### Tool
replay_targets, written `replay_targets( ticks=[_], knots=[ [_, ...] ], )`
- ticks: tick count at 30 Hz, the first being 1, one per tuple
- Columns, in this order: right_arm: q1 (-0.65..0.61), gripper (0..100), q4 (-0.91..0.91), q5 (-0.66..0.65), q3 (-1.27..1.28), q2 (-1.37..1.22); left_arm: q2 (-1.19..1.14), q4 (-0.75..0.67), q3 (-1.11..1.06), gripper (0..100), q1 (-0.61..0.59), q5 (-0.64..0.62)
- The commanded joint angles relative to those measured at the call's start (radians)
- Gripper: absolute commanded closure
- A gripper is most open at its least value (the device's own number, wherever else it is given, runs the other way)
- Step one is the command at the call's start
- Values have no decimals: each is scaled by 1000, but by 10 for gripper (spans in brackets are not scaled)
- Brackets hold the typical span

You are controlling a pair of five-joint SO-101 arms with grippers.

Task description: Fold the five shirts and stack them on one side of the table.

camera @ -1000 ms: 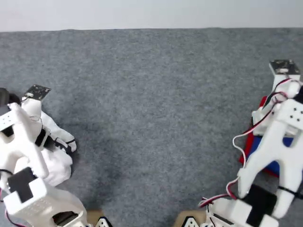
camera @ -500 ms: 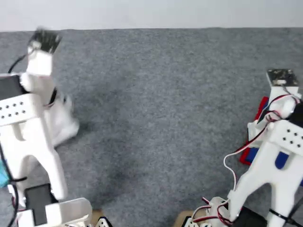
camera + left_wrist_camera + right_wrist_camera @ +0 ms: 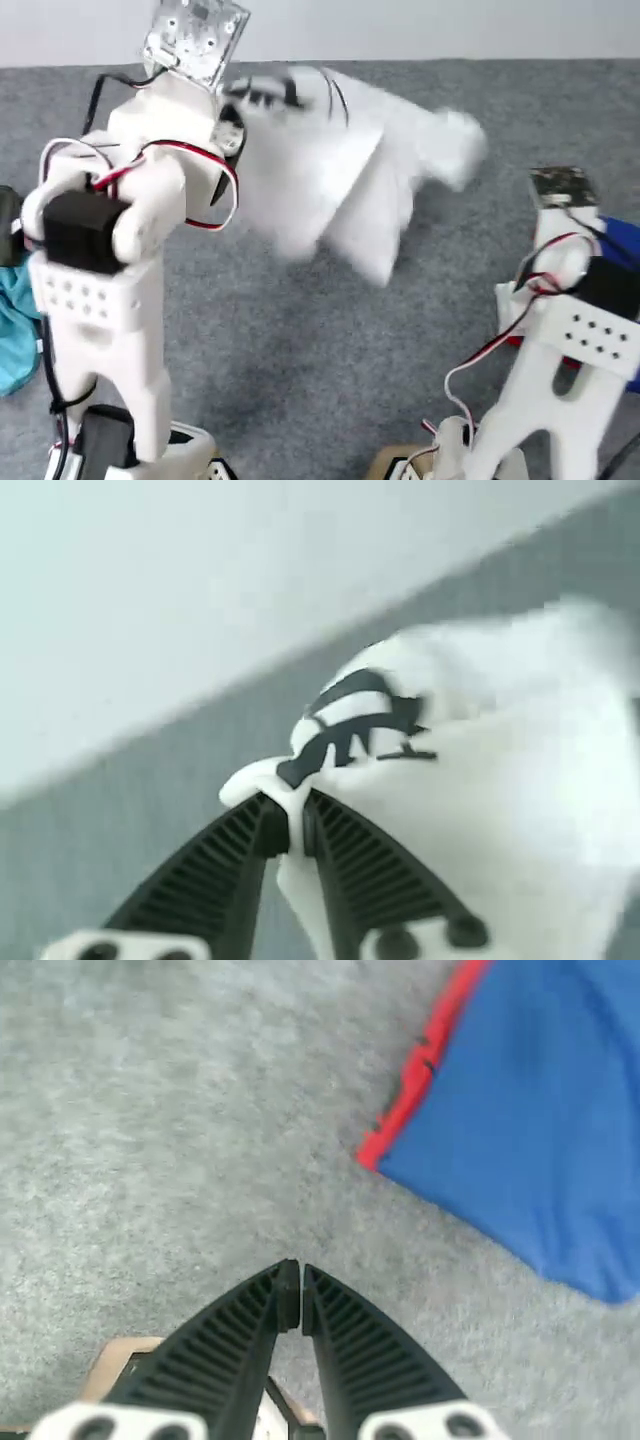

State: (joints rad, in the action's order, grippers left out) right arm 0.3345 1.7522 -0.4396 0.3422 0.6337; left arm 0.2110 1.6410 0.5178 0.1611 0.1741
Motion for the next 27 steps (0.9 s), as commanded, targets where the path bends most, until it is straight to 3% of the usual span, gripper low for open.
replay_targets(
  ticks=[1,3,6,8,11,18,22,27],
  knots=[
    [-139,988,36,14,-9,35,25,17,-240,995,-138,-9],
    [-225,988,33,15,-8,18,23,-38,-423,994,-222,6],
    [-335,988,13,25,-8,-36,23,-175,-705,985,-338,143],
    [-401,988,-1,54,-14,-84,23,-261,-858,930,-410,238],
    [-501,983,-24,60,-14,-163,25,-368,-995,829,-528,284],
    [-659,971,-116,58,-23,-338,25,-420,-995,810,-750,440],
    [-733,855,-84,71,-86,-407,31,-416,-960,809,-848,488],
    [-759,769,-70,176,-106,-487,34,-416,-955,813,-930,499]
  ],
)
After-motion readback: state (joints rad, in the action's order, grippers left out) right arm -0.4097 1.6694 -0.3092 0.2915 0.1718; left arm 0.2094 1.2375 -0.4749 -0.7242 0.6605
